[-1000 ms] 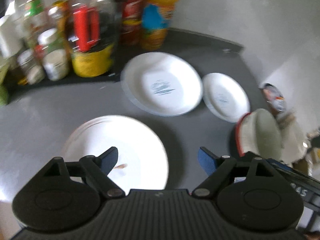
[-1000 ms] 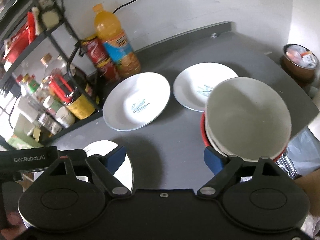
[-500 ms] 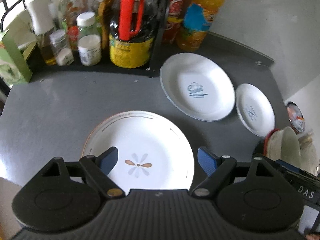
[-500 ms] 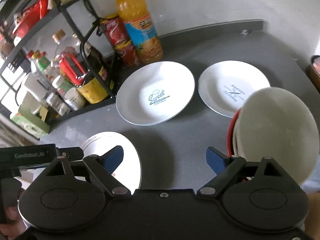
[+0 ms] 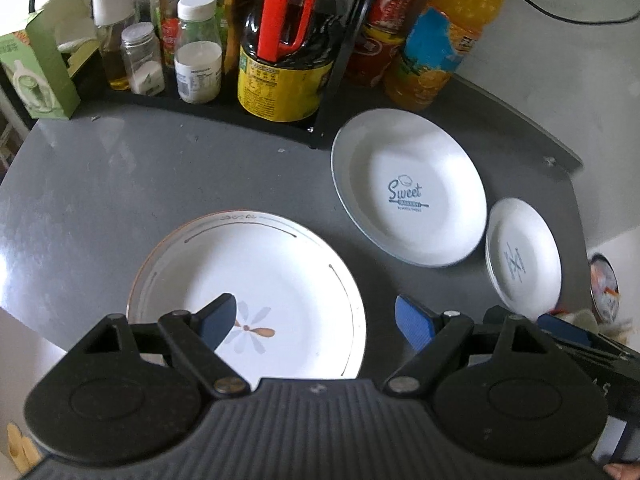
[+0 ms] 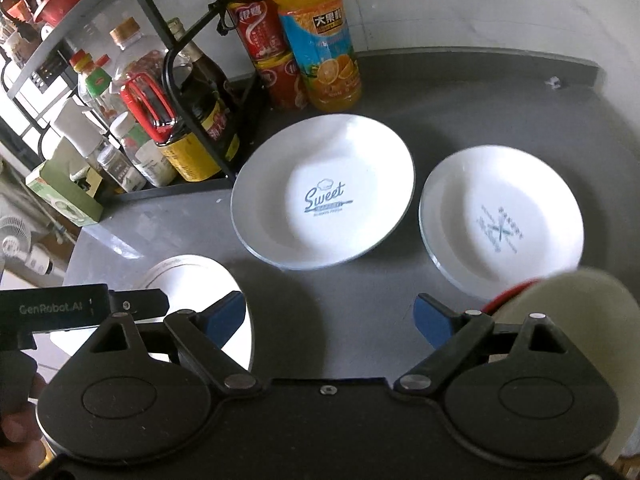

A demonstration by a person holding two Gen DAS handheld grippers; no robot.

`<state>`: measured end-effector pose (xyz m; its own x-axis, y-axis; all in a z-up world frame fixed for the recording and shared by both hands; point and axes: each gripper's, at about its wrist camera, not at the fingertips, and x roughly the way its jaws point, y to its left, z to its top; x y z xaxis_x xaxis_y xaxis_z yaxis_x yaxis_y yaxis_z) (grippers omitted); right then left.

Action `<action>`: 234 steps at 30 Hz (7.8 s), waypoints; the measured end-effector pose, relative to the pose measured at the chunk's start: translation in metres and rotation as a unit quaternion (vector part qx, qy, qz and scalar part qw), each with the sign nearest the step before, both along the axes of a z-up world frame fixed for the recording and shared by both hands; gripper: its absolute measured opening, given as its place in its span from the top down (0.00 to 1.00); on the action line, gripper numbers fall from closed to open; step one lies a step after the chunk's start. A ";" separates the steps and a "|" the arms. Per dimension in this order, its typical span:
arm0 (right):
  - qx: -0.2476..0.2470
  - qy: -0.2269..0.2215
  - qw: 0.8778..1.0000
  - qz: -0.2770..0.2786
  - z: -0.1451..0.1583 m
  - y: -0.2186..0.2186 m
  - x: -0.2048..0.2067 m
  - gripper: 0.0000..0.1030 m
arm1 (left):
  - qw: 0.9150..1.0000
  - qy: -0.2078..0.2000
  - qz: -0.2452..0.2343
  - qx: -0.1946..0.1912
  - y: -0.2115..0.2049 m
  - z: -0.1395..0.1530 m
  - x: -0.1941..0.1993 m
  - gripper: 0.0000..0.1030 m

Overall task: Organize plates and bowls
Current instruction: 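Move both grippers toward the white plate printed 'Sweet', then close both grippers on the rim of the 'Sweet' plate, then lift the 'Sweet' plate with both grippers and lower it onto the flower-pattern plate, then open both grippers to release the 'Sweet' plate, then move both grippers toward the white plate printed 'Bakery'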

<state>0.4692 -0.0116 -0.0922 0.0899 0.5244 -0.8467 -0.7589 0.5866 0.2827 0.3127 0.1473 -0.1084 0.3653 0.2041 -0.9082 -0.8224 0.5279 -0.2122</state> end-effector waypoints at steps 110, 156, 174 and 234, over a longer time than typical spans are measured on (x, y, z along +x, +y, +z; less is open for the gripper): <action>0.063 0.103 0.990 -0.076 -0.042 0.027 0.094 0.95 | 0.977 -0.116 0.102 -0.145 0.086 -0.061 0.009 0.93; 0.057 0.107 0.982 -0.145 -0.081 -0.005 -0.058 0.94 | 0.990 -0.059 0.034 -0.121 0.070 -0.079 -0.120 0.92; 0.033 0.088 0.981 -0.169 -0.088 0.003 -0.071 0.94 | 0.996 -0.018 0.003 -0.083 0.073 -0.086 -0.104 0.87; -0.012 -0.019 0.995 -0.101 -0.028 0.011 -0.066 0.14 | 0.999 0.016 -0.040 -0.015 0.065 -0.014 -0.073 0.16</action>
